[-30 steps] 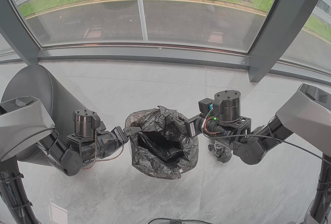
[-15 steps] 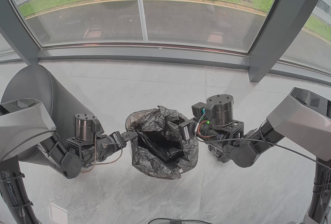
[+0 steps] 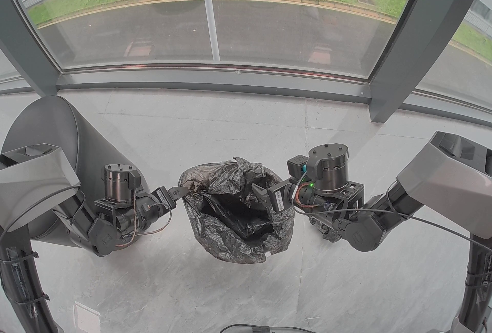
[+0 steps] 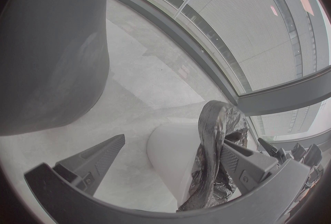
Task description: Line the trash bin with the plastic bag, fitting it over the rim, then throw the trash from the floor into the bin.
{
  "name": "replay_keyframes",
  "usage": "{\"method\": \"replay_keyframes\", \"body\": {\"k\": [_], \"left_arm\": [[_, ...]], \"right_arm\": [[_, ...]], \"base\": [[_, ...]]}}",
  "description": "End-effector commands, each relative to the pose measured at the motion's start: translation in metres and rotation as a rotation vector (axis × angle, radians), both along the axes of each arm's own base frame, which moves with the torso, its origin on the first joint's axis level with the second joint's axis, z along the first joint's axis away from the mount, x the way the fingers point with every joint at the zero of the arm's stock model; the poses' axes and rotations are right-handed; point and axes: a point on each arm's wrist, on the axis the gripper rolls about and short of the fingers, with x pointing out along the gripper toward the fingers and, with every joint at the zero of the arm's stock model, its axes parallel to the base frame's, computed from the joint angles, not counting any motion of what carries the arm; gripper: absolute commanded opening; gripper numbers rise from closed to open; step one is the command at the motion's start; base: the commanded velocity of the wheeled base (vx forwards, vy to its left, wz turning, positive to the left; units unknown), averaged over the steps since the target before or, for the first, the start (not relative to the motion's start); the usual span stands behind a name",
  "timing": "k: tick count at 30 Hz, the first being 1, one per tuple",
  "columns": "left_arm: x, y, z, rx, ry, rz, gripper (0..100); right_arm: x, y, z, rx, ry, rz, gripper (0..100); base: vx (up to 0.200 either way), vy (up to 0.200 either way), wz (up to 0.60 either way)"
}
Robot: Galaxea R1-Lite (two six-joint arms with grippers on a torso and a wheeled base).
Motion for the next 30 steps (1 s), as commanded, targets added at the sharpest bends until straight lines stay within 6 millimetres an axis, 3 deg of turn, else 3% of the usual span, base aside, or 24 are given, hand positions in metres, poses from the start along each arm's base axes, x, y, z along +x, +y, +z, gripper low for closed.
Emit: {"method": "replay_keyframes", "body": {"k": [1,13,24,30], "left_arm": [[0.005,0.005,-0.001,-0.001,-0.004,0.018,100],[0.007,0.011,-0.025,0.014,0.062,0.035,100],[0.001,0.014,-0.033,0.018,0.099,0.034,100],[0.001,0.014,-0.049,0.025,0.142,0.031,100]], "right_arm": [[-0.001,-0.001,0.001,0.0,-0.001,-0.001,100],[0.0,-0.001,-0.003,-0.003,0.007,0.0,100],[0.0,-0.001,-0.004,-0.005,0.01,-0.002,100],[0.0,-0.001,-0.004,-0.004,0.011,-0.001,100]], "base": [[0.0,0.0,0.0],[0.0,0.0,0.0],[0.0,0.0,0.0],[0.0,0.0,0.0]]}}
